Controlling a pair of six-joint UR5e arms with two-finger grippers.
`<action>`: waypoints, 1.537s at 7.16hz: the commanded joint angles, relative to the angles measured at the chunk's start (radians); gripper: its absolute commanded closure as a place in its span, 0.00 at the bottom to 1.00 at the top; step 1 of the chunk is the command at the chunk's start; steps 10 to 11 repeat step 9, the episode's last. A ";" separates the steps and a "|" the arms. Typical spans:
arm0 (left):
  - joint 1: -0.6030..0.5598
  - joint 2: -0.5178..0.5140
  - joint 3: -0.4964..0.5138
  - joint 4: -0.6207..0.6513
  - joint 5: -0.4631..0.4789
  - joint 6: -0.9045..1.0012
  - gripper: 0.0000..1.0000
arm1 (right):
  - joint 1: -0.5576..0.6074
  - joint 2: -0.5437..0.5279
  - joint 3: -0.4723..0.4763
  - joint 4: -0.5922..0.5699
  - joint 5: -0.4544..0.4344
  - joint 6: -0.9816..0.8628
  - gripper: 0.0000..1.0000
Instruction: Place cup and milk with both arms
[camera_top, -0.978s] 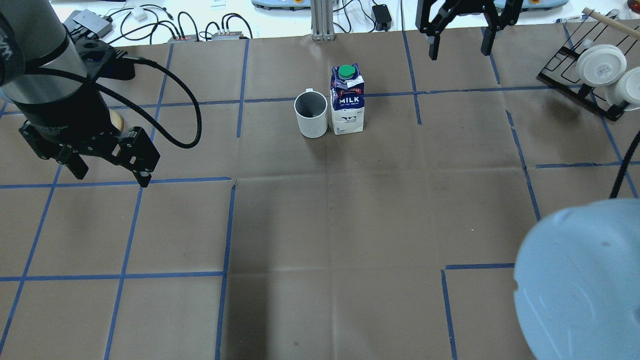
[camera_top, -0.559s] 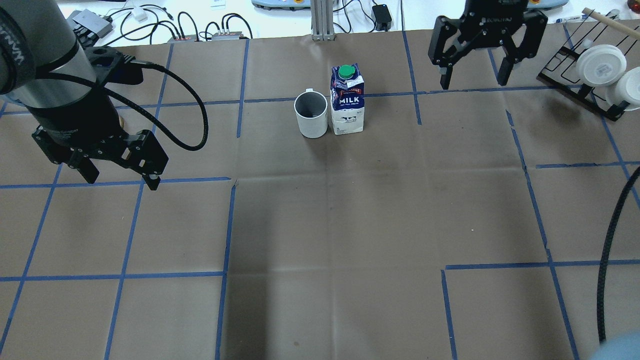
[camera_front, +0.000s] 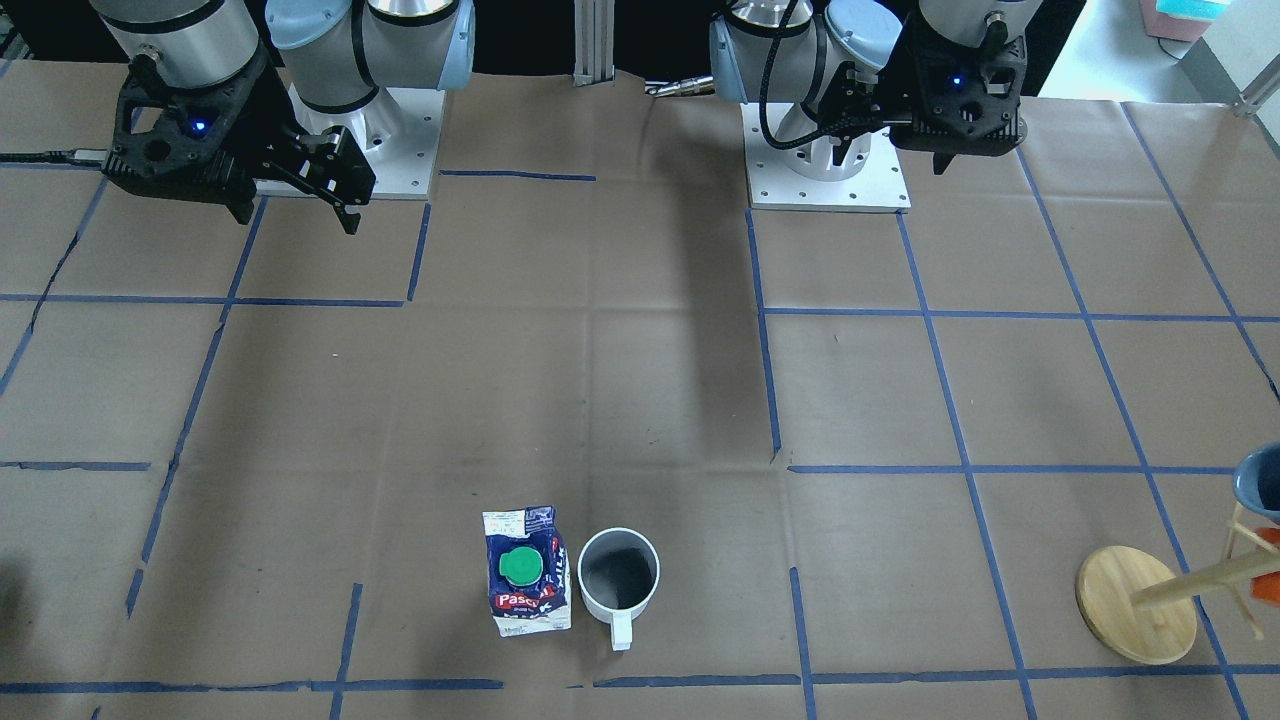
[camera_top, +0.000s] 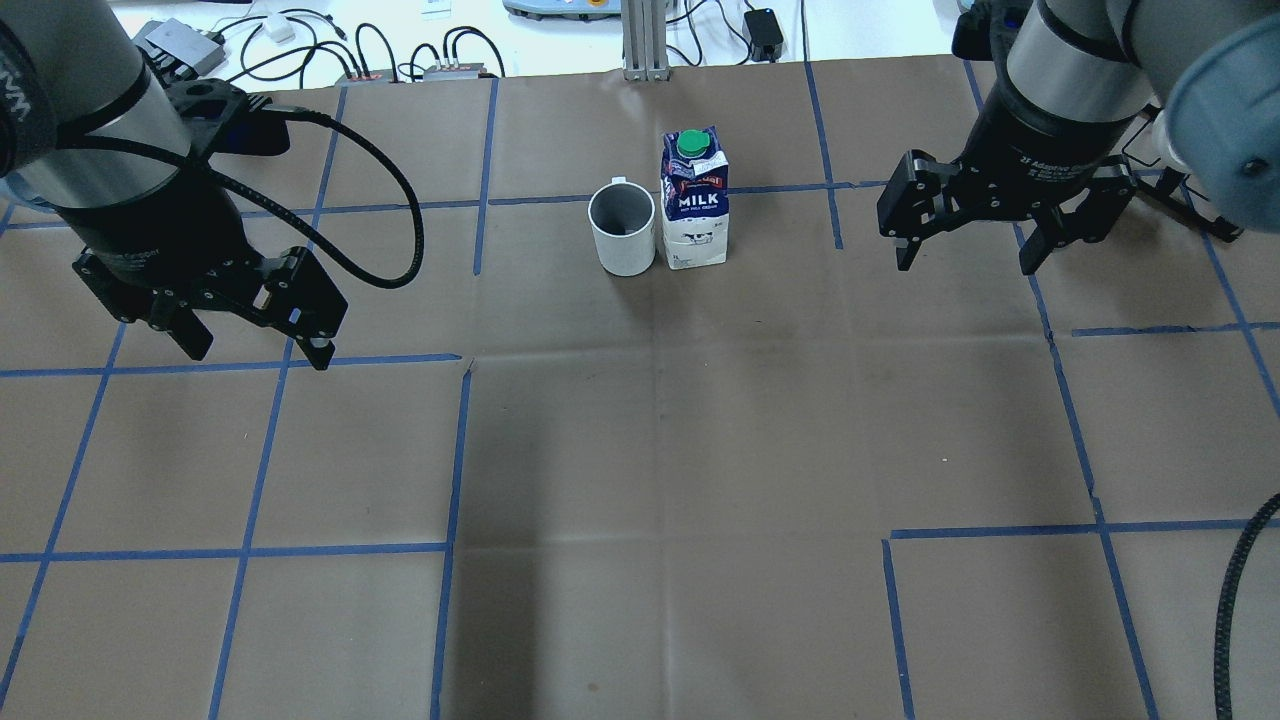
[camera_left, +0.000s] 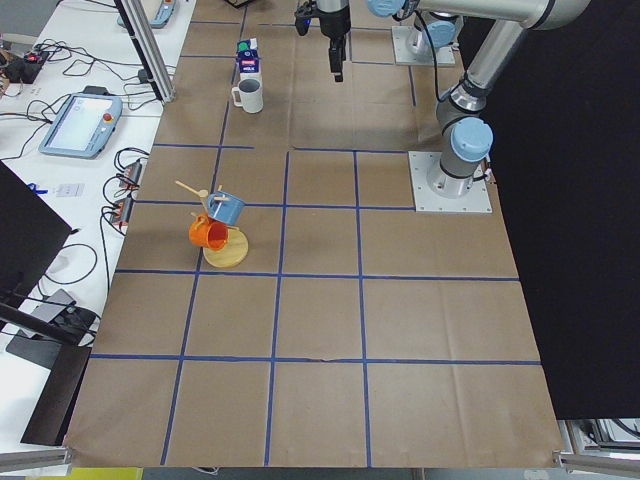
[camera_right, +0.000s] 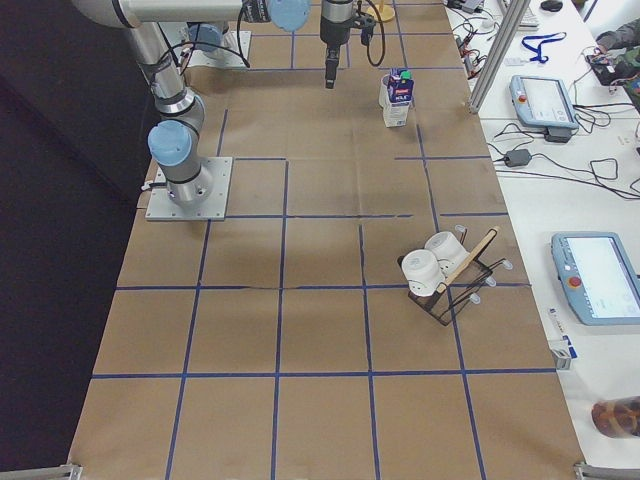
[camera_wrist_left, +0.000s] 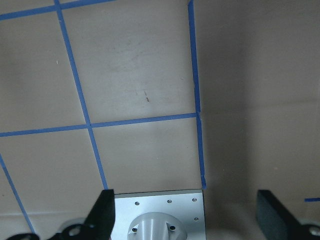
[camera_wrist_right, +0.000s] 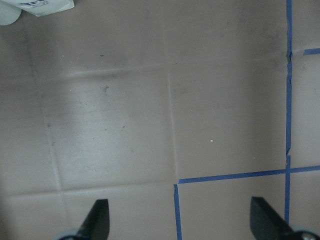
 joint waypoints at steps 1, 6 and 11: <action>0.004 0.005 0.001 0.012 -0.003 0.000 0.00 | 0.013 0.016 -0.020 -0.006 0.001 -0.007 0.00; -0.008 0.016 -0.002 0.014 -0.006 -0.006 0.00 | 0.011 0.016 -0.014 -0.003 -0.005 -0.009 0.00; -0.006 0.052 -0.028 0.017 -0.003 -0.005 0.00 | 0.011 0.014 -0.008 -0.004 -0.003 -0.010 0.00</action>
